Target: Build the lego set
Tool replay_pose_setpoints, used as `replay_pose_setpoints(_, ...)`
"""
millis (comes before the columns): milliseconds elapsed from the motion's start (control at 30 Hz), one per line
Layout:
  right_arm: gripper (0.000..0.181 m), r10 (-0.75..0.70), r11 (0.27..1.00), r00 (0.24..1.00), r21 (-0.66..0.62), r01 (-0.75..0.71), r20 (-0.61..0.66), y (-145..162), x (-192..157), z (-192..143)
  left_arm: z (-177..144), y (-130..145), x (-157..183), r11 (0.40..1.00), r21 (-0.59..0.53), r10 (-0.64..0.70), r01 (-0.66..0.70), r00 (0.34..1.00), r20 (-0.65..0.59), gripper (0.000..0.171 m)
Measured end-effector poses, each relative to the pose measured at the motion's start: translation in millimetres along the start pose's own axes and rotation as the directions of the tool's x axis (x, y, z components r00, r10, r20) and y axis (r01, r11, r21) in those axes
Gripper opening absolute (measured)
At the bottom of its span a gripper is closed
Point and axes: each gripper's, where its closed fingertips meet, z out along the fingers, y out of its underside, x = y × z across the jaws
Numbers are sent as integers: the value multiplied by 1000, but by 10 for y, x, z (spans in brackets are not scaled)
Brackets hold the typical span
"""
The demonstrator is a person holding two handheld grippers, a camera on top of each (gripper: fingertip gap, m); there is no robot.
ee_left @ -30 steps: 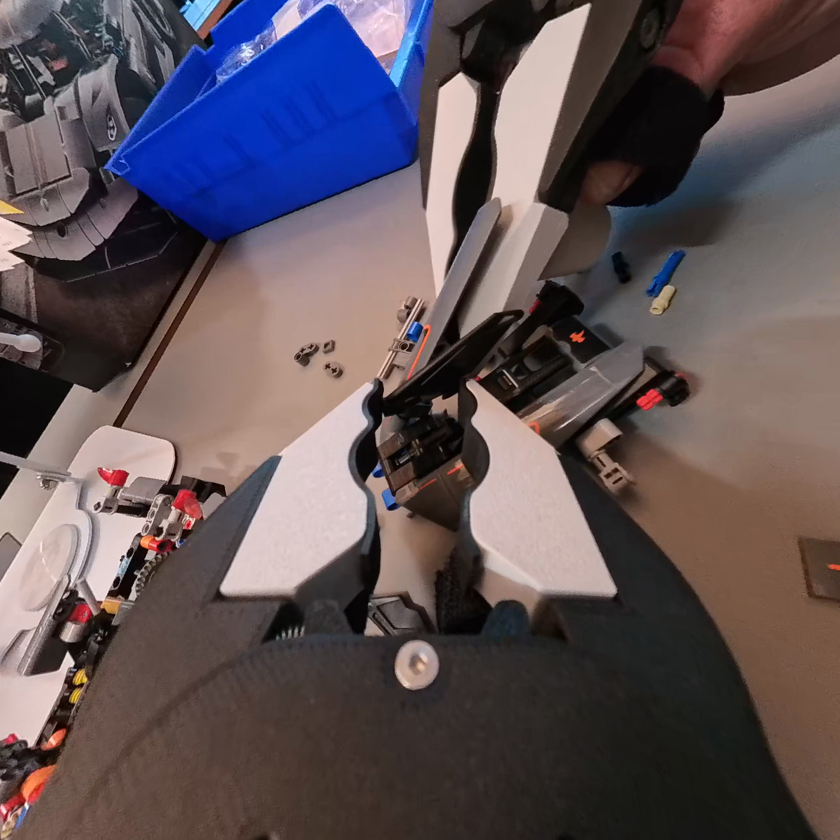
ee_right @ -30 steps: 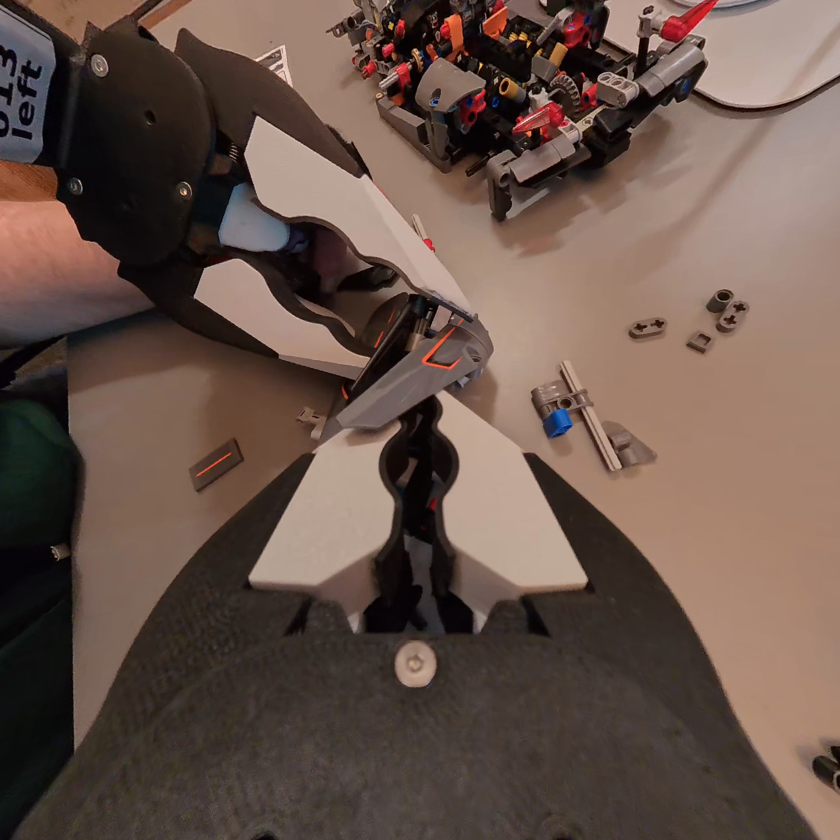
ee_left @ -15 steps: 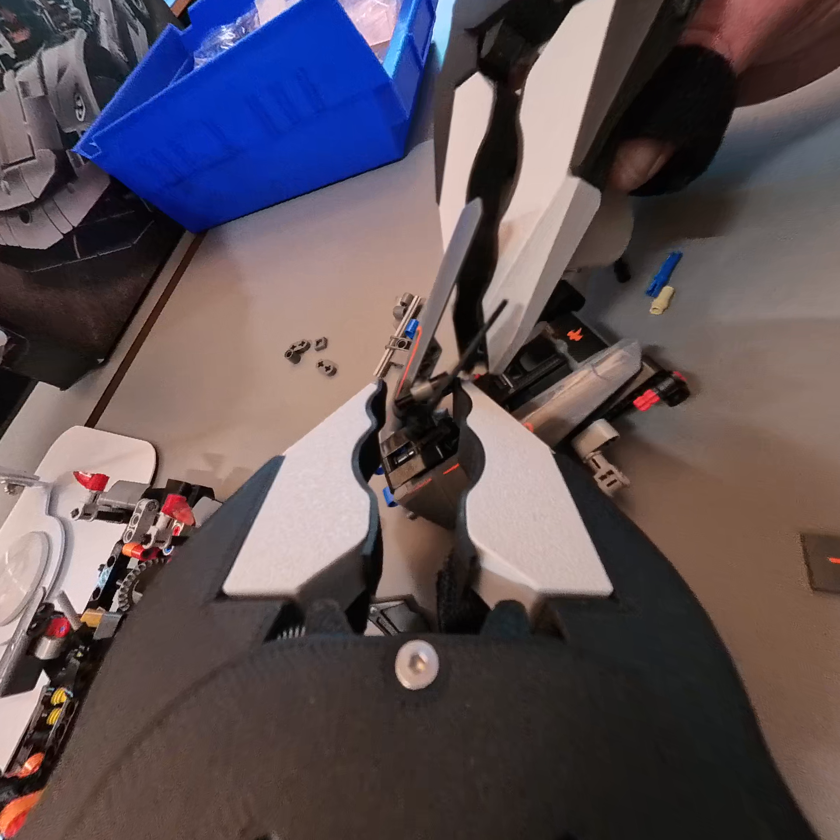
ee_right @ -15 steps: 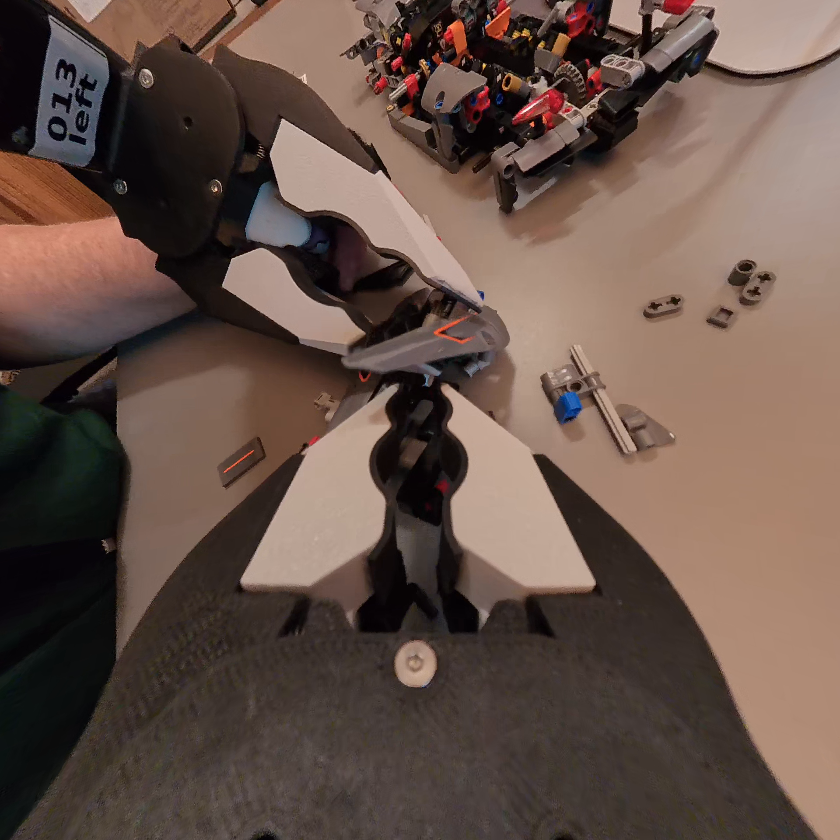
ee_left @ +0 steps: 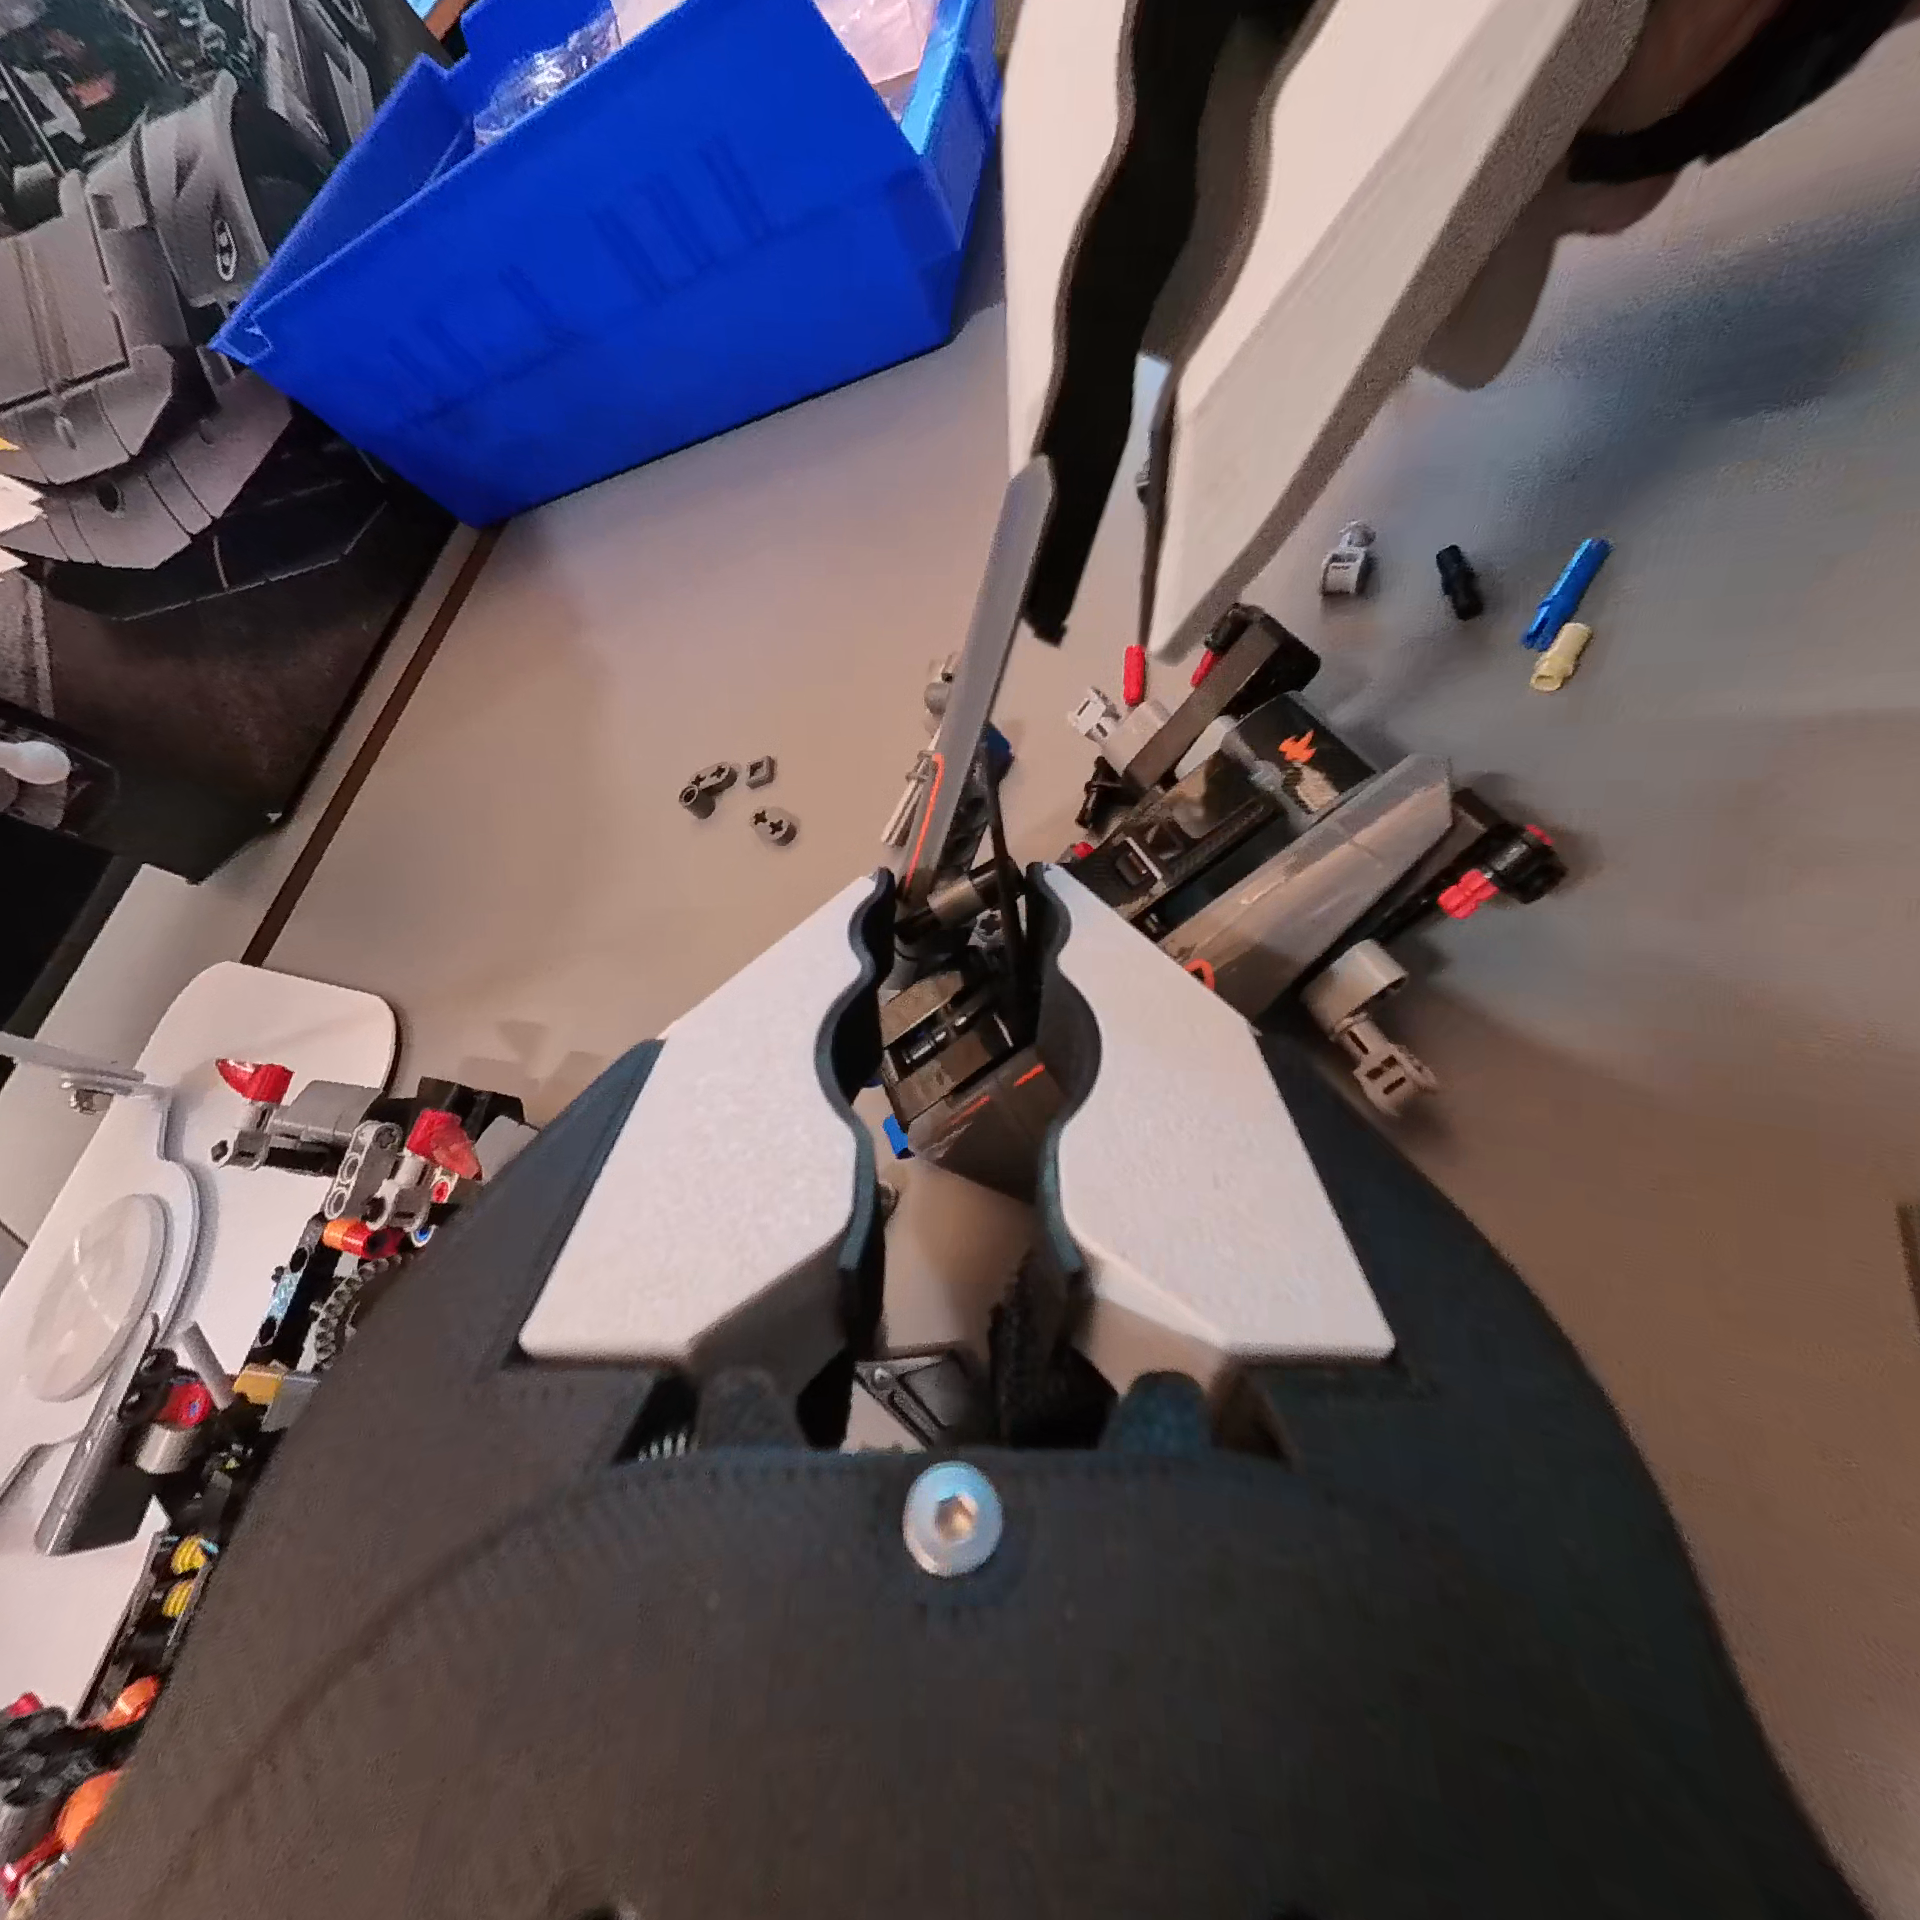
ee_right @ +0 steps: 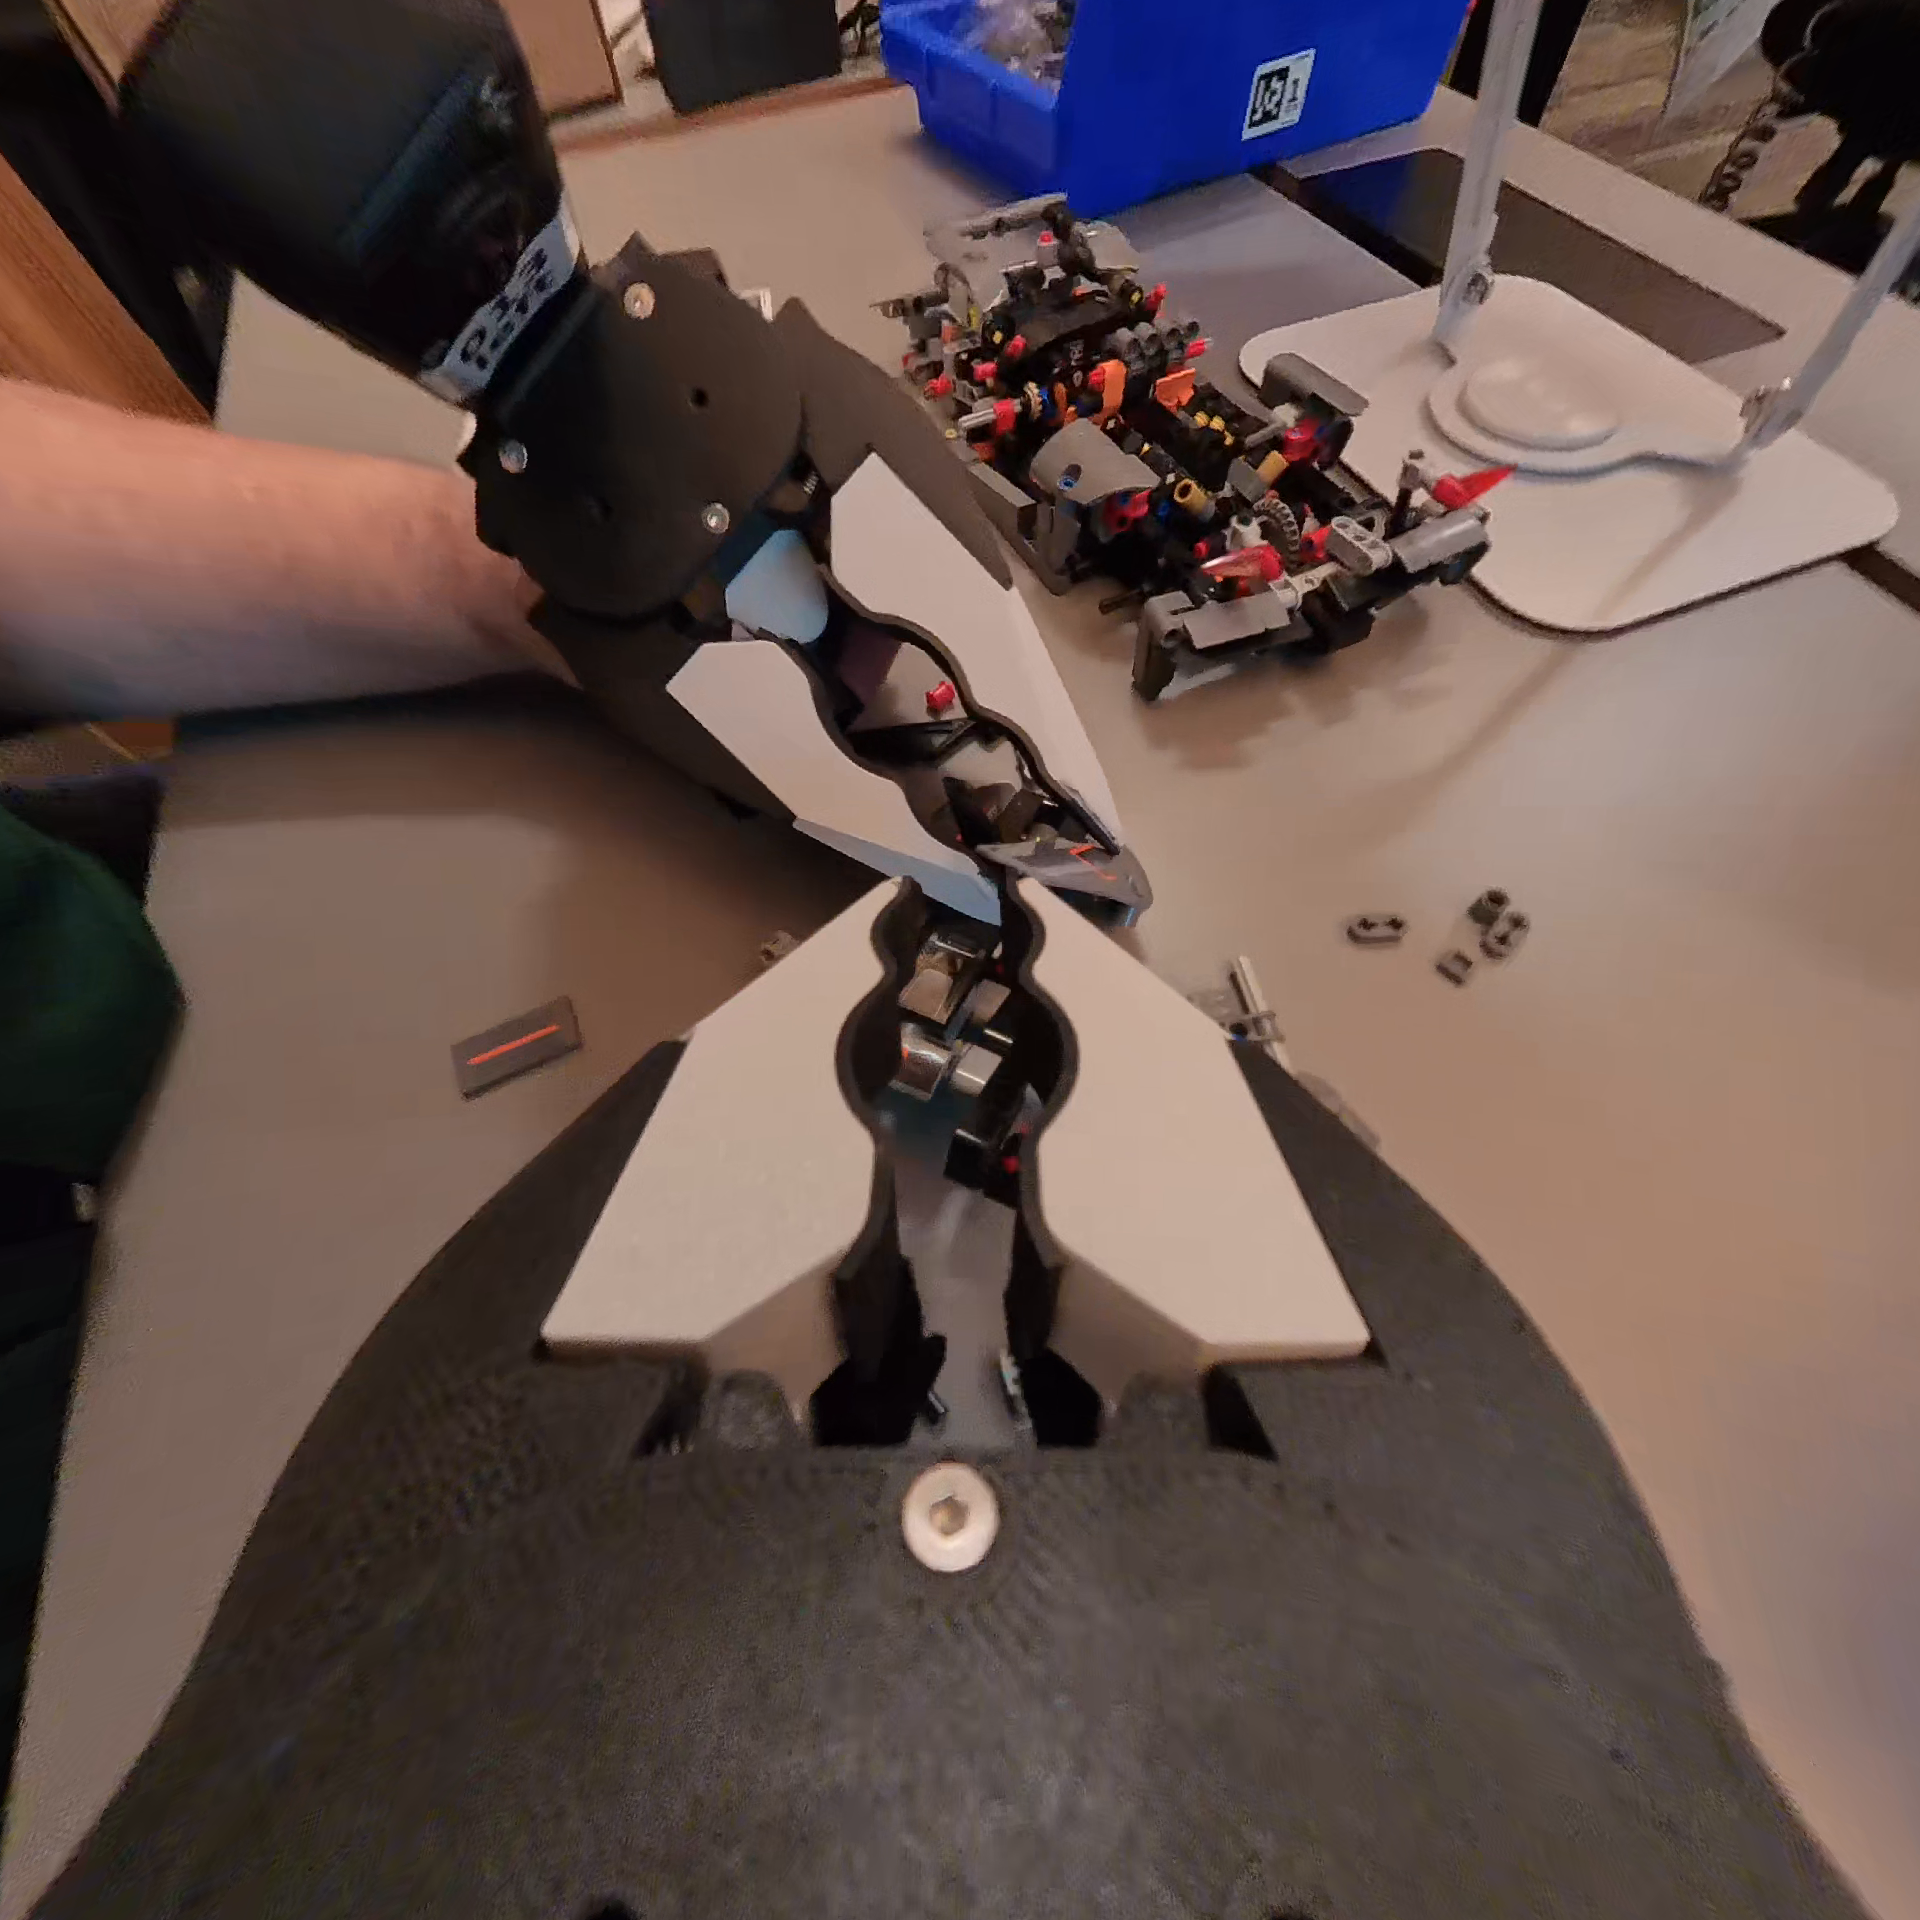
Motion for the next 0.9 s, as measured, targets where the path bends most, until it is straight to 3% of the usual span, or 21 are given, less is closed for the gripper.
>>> replay_pose_setpoints(200,15,-211,973,977,-104,206,-37,-117,-54,66,-36,19,-27,1000,5,8,-8,1000,3,23)
replay_pose_setpoints(267,8,-243,966,970,-95,240,-14,-207,-98,24,-36,20,-35,1000,5,9,-9,1000,4,23)
replay_pose_setpoints(467,16,-298,941,955,-169,294,1,-244,-142,-3,0,7,-8,1000,8,22,-21,1000,-7,23)
replay_pose_setpoints(633,18,-424,860,906,-322,396,-17,-148,-59,248,2,16,-16,1000,6,27,-27,1000,-9,23)
replay_pose_setpoints(800,9,-515,762,857,-448,468,21,-4,9,338,0,25,-25,1000,6,24,-24,1000,-14,23)
replay_pose_setpoints(900,1,-512,753,859,-474,456,13,26,60,364,1,26,-24,1000,4,29,-29,999,-14,23)
